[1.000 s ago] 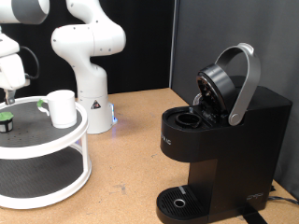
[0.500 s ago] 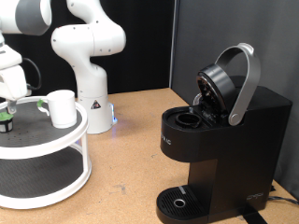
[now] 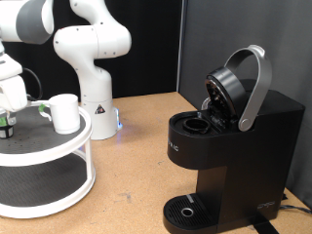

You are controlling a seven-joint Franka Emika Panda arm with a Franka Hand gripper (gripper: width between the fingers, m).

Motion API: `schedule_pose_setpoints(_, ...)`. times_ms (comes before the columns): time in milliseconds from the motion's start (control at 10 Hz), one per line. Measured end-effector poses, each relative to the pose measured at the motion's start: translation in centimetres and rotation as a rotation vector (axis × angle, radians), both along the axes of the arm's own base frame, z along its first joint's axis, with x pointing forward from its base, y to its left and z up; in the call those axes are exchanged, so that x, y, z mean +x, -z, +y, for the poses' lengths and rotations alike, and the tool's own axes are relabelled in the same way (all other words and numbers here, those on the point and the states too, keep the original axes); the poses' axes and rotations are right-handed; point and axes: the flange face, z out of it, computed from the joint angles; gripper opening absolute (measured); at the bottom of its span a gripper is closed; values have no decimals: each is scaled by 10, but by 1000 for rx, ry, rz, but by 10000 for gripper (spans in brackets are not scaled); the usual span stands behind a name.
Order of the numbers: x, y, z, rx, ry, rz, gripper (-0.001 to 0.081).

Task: Make a cup of coffee with the keurig machine

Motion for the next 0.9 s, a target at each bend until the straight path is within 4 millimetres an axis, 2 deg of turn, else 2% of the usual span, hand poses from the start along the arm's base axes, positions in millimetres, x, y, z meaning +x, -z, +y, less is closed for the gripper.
schedule_pose_setpoints(800, 2, 5, 5, 7, -13, 6, 803)
schedule_pose_setpoints(900, 2, 5, 5, 6, -13, 6, 657)
